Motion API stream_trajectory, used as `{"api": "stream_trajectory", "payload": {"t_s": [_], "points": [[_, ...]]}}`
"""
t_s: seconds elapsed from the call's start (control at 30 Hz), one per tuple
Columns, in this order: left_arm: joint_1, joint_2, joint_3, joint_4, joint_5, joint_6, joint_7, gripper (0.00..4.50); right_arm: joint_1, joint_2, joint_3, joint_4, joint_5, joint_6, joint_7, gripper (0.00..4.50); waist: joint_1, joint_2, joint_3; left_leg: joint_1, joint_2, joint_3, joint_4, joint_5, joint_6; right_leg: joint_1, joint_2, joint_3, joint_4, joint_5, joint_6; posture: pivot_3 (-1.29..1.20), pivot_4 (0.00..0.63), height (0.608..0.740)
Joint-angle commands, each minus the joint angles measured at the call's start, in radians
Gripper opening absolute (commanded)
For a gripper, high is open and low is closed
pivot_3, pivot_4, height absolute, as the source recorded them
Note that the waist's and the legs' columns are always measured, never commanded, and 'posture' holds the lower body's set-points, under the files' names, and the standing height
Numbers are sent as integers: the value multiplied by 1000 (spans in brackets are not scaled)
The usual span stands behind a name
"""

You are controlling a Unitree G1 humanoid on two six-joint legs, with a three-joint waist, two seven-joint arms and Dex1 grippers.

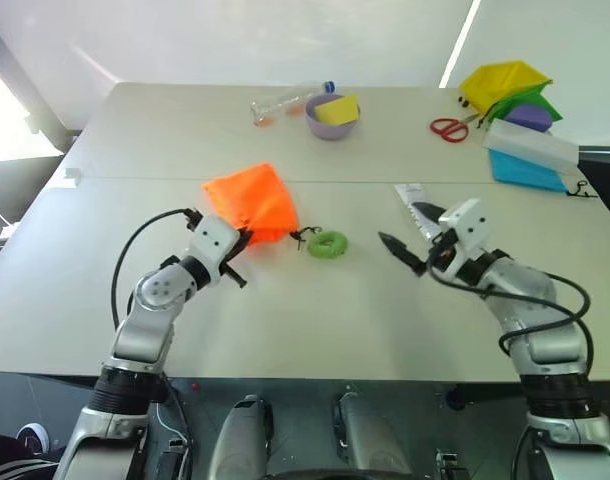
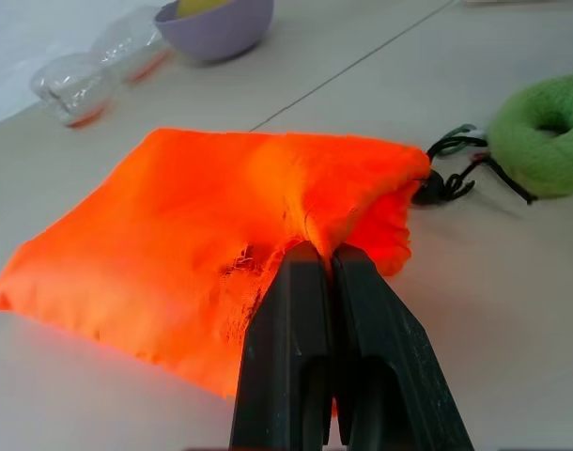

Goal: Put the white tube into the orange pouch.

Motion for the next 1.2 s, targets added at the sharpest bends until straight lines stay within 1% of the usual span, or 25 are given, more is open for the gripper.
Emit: {"api": "stream_trajectory", "payload": {"t_s": [0.03, 0.13, 0.23, 0.37, 0.53, 0.63, 0.7, 0.73, 0.87, 1.0, 1.07, 1.2], "points": [[-10, -1, 2, -18, 5, -19, 10, 105, -55, -24, -61, 38, -14, 146, -89, 4500, -1, 0, 0, 0, 0, 0, 0, 0, 0, 0, 0, 0, 0, 0, 0, 0, 150, 740], [-11, 1, 1, -17, 6, -24, 6, 105, -81, -8, -65, 49, -12, 213, -123, 4500, -2, 0, 0, 0, 0, 0, 0, 0, 0, 0, 0, 0, 0, 0, 0, 0, 150, 740], [-17, -1, 0, -7, 7, -28, 9, 105, -122, 3, -25, 92, -43, 276, -152, 4500, -6, 0, 0, 0, 0, 0, 0, 0, 0, 0, 1, 0, 0, 0, 0, 0, 150, 740], [-14, -4, 4, -15, 6, -25, 16, 105, -169, 14, -21, 152, -63, 347, -194, 4500, -4, 0, 0, 0, 0, 0, 0, 0, 0, 0, 0, 0, 0, 0, 0, 0, 150, 740], [-3, -6, 1, -37, 7, -17, 24, 105, -182, 5, -6, 211, -102, 367, -216, 4500, -1, 0, 0, -1, 0, 0, 0, 0, 0, 0, 0, 0, -1, 0, 0, 0, 150, 740], [-3, -9, 0, -44, 7, -12, 31, 105, -189, 15, -14, 230, -98, 392, -223, 4500, -3, 0, 0, -1, 0, 0, 0, 0, 0, -1, 0, 0, -1, 0, 0, 0, 150, 740], [-3, -12, 0, -49, 5, -10, 34, 0, -190, 24, -24, 233, -86, 399, -221, 3988, -4, 0, 0, -1, 0, 0, 0, 0, 0, -1, 0, 0, 0, 0, 0, 0, 150, 740], [-3, -12, 0, -50, 5, -9, 35, 0, -195, 32, -34, 230, -78, 398, -225, 3642, -5, 0, 0, -1, 0, 0, 0, 0, 0, -1, 0, 0, 0, 0, 0, 0, 150, 740], [-3, -12, 0, -53, 6, -5, 35, 0, -199, 37, -41, 219, -78, 395, -224, 1788, -5, 0, 0, -1, 0, 0, 0, 0, 0, -1, 1, 0, 0, 0, 0, 0, 150, 740], [-7, -14, -3, -53, 5, -3, 34, 0, -169, 27, -36, 157, -59, 418, -185, 1792, -5, 0, 0, -1, 0, 0, 0, 0, 0, -1, 0, 0, 0, 0, 0, 0, 150, 740], [-8, -15, -4, -54, 4, -2, 32, 0, -144, 5, -34, 101, -45, 405, -140, 1792, -4, 0, 0, -1, 0, 0, 0, 0, 0, -1, 0, 0, 0, 0, 0, 0, 150, 740], [-9, -15, -5, -57, 4, 3, 29, 0, -42, -42, -36, -147, 93, 411, 50, 1792, -1, 1, 0, -2, 0, -1, -1, 0, 0, -2, 0, 0, 0, 0, 1, 0, 150, 740]]}}
